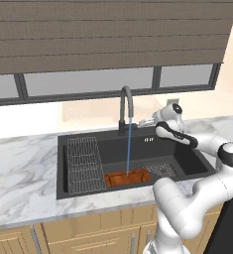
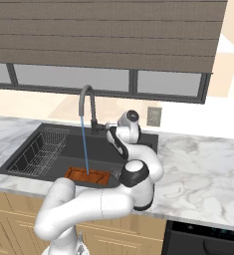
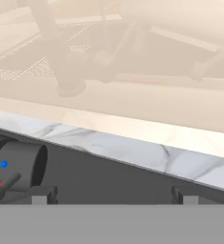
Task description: Turn on the sink faucet with hot water and rinse the cutting board for ten seconds, then turn off the faucet. Push the cutting board to reach the water if necessary.
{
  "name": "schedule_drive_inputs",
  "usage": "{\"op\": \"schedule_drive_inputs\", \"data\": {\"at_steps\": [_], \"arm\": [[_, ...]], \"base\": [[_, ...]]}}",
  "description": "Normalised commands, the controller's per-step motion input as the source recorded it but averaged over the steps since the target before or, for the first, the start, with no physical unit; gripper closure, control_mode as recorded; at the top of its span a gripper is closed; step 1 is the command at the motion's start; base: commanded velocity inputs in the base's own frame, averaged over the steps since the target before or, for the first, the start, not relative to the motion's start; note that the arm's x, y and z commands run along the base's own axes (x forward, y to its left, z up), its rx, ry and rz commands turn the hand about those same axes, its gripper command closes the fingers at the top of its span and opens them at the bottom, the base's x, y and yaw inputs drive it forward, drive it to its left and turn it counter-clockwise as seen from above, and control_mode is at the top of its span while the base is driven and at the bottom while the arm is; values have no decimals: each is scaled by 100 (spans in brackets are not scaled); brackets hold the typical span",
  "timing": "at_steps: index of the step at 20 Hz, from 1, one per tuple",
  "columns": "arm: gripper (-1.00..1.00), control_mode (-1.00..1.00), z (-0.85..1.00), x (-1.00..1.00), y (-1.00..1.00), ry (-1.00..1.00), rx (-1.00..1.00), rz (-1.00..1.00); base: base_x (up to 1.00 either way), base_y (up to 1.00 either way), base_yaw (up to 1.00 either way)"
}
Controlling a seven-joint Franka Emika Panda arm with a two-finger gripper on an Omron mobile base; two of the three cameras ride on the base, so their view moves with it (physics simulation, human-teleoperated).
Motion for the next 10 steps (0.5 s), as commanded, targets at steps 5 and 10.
{"op": "schedule_drive_inputs", "data": {"at_steps": [5, 10], "arm": [[-100, -100, -7, 0, 7, 2, 0, 0], [-100, -100, -6, 0, 22, 0, 0, 0]], "base": [[0, 0, 0], [0, 0, 0]]}}
